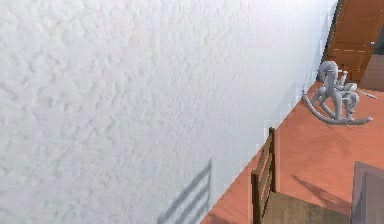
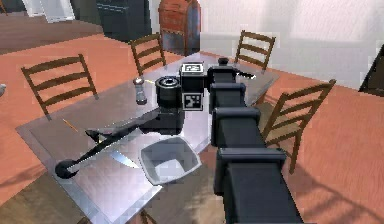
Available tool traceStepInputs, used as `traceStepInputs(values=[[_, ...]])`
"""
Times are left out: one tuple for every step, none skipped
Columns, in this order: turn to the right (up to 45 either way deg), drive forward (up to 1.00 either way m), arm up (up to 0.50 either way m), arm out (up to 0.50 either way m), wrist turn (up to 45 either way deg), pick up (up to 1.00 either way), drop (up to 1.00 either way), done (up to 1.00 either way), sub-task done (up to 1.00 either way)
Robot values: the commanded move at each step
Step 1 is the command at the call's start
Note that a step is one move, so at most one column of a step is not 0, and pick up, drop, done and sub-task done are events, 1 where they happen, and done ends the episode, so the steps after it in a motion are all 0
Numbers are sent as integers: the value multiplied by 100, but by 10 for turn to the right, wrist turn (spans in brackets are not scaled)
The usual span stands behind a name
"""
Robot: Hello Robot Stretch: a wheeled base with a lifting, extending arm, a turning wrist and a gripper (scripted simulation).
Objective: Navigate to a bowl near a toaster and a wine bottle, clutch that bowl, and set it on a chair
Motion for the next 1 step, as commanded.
traceStepInputs(values=[[0, 0, 0, 0, 450, 0, 0, 0, 0]])
